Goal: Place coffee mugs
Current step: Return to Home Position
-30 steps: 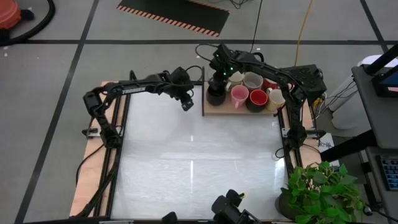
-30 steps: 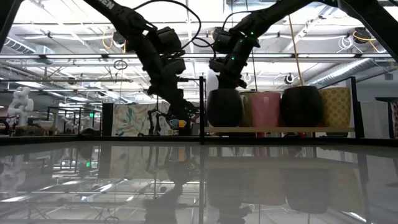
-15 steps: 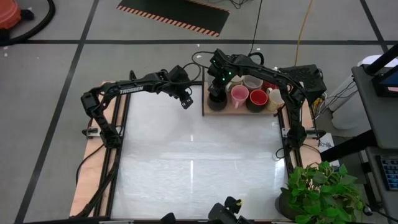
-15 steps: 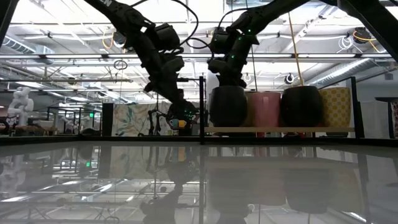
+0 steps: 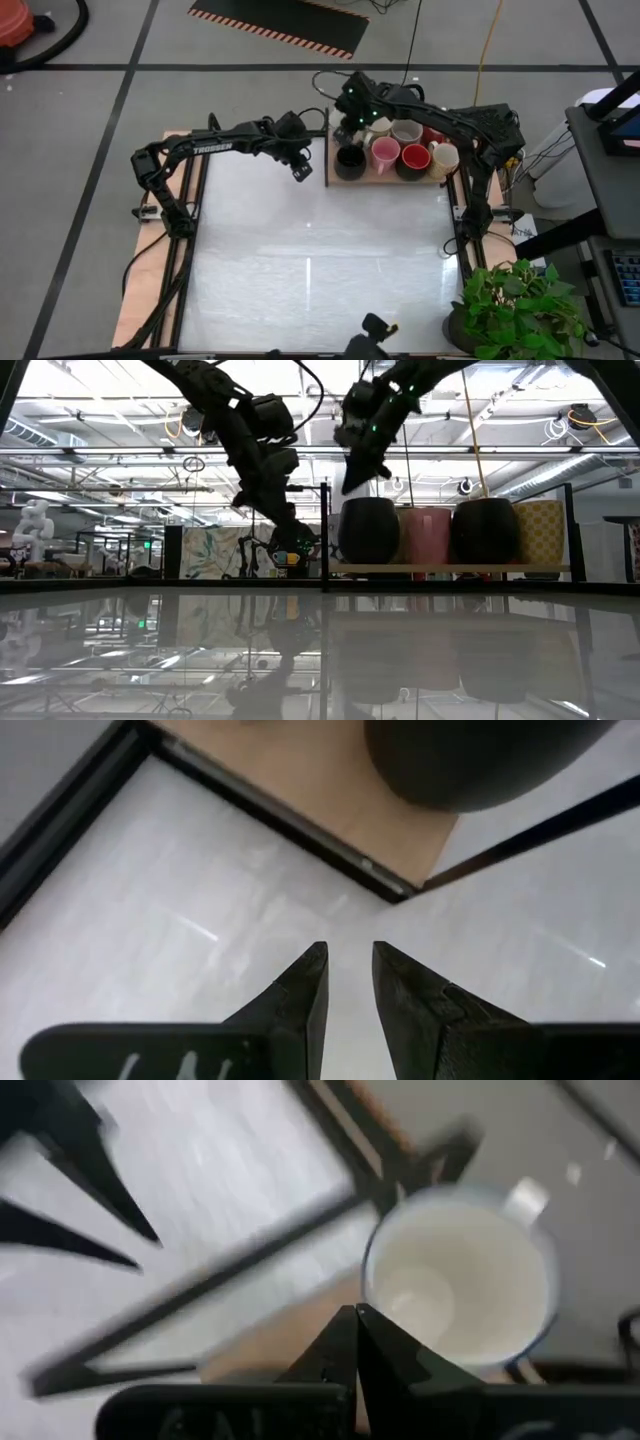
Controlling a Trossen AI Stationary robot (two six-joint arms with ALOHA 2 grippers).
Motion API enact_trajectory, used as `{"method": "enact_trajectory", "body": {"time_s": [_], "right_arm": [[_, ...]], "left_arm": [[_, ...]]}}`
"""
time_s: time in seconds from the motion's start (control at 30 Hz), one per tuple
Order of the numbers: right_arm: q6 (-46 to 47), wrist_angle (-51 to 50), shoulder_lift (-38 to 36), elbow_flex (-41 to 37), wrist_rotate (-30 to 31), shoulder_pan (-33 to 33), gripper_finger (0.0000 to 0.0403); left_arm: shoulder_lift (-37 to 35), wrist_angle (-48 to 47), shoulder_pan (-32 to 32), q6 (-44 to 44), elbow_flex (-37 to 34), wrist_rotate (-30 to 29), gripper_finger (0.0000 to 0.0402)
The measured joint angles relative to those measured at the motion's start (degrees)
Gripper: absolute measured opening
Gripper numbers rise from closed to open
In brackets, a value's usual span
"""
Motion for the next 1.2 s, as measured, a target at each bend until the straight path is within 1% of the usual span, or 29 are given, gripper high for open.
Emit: {"method": "enact_trajectory", "body": {"time_s": [0.1,0.3,0.43,0.57,0.7,0.77,0.9,1.03,1.13,1.2], "right_arm": [[-0.71,3.77,-2.60,0.00,-0.92,-0.01,0.0000],[-6.67,5.96,-8.57,0.02,-4.93,-0.01,0.0000],[-8.13,5.07,-12.45,0.02,-7.34,-0.01,0.0000],[-8.79,4.13,-16.46,0.02,-12.89,-0.01,0.0000],[-7.83,3.64,-20.06,0.02,-17.61,0.45,0.0000],[-7.39,2.88,-21.77,0.02,-18.38,0.96,0.0000],[-7.50,0.45,-25.27,-0.09,-18.35,2.68,0.0000],[-6.43,2.61,-29.99,-4.92,-18.36,4.95,0.0000],[-3.34,8.75,-34.32,-12.05,-18.31,6.85,0.0000],[-0.83,15.55,-37.40,-17.90,-18.25,8.16,0.0000]], "left_arm": [[-0.29,-4.28,0.10,-1.71,1.55,-0.03,0.0085],[-3.38,-12.98,0.31,-2.41,5.65,-0.01,0.0085],[-7.95,-12.31,0.35,1.13,6.13,-0.32,0.0085],[-13.19,-10.28,0.62,6.69,6.16,-2.37,0.0085],[-18.21,-7.49,0.83,8.77,6.18,-5.66,0.0085],[-20.59,-6.25,0.93,8.85,6.18,-6.54,0.0085],[-25.63,-5.64,1.16,8.80,6.18,-6.41,0.0085],[-29.89,-6.89,1.14,11.20,6.18,-0.85,0.0084],[-32.12,-10.14,0.70,11.71,6.18,1.37,0.0080],[-33.33,-12.95,0.27,11.85,6.18,2.22,0.0079]]}}
